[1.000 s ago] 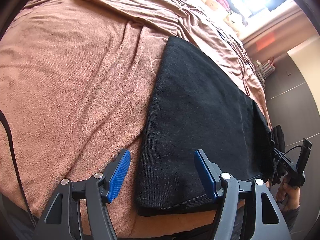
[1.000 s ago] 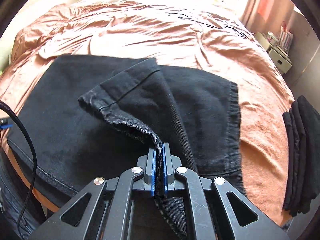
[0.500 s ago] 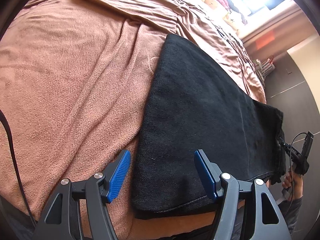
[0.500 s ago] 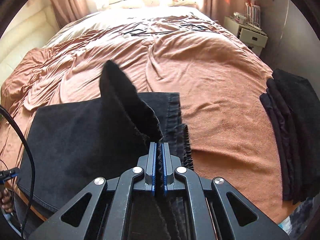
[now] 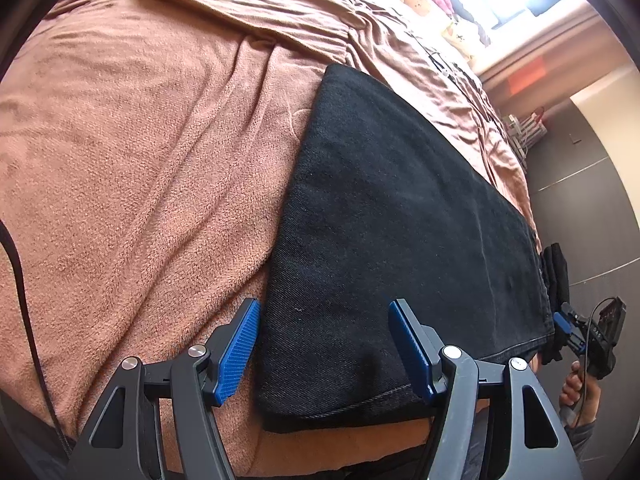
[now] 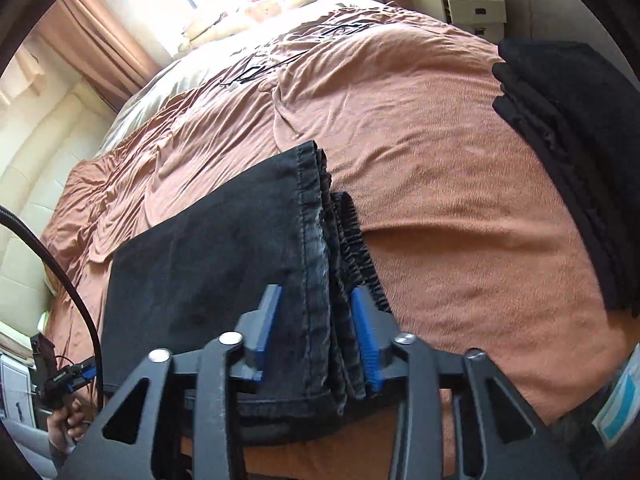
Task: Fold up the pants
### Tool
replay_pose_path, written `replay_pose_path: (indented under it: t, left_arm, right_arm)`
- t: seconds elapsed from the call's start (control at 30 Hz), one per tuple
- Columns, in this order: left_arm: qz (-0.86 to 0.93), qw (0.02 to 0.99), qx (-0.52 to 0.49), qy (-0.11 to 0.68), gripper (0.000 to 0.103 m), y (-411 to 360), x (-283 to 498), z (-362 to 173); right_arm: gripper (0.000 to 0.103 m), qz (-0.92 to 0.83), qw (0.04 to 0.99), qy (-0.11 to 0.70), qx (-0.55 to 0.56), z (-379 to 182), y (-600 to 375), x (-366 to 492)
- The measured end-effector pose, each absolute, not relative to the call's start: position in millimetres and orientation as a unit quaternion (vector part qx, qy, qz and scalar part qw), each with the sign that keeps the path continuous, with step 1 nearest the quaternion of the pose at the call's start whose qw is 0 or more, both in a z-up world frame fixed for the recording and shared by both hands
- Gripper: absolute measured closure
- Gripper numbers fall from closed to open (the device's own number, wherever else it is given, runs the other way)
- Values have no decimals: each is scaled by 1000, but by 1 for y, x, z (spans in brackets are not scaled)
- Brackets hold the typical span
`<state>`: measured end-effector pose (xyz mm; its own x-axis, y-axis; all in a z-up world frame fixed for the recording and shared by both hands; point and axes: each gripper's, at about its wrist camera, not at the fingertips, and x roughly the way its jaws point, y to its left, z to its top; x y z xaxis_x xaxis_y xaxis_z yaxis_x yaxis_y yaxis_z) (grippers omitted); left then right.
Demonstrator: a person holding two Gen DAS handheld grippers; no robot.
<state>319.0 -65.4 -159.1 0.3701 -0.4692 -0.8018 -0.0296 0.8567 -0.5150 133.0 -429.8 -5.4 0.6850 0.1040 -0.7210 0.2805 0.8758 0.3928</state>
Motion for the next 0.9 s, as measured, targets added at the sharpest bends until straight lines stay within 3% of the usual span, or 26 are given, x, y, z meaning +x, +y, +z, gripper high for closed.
replay_pose_path:
  t: [0.4,0.73,0.77,0.83,0.87,0.9]
  left_arm:
    - [-139,797,-233,540,35,-65,312,-157]
    - [-134,798,-230,541,35,-66,310,-156]
    - [-133,798,-228,541,35,-66,310,-156]
    - [-131,799,-227,542,35,-67,310,-156]
    - [-130,799,-226,542,35,-68,310,-157]
    - [-129,799,-225,542,35,-68,310,-157]
  right_arm:
    - [48,-2,833,371,411,-69,-468,91]
    - [47,40,811,299,502,-95,-497,79]
    - [49,39,811,296,503,-97,-500,79]
    - [63,28,817,298,494,-98,-503,79]
    - [84,19,819,303,487,-99,-506,80]
    - [93,13,819,308,484,-100,-506,78]
